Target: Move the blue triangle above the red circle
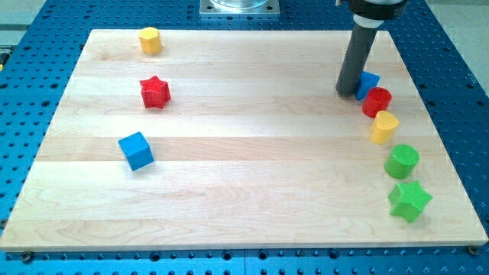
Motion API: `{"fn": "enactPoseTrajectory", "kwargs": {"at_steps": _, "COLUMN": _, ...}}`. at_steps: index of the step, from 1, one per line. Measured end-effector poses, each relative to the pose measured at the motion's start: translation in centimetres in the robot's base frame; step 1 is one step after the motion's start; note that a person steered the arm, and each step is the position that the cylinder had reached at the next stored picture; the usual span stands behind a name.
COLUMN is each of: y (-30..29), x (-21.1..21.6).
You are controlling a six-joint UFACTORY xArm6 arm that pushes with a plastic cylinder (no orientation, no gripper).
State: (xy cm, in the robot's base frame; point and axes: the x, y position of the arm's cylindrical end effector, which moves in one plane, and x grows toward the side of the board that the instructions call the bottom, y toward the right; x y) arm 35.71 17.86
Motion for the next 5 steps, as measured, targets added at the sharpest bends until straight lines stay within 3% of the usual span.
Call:
{"fn": "enactPoseTrajectory", "kwargs": {"at_steps": 4, "y": -0.3, "x": 1.0}}
{"fn": "enactPoseTrajectory", "kwargs": {"at_steps": 5, "y": -5.5, "x": 2.2}}
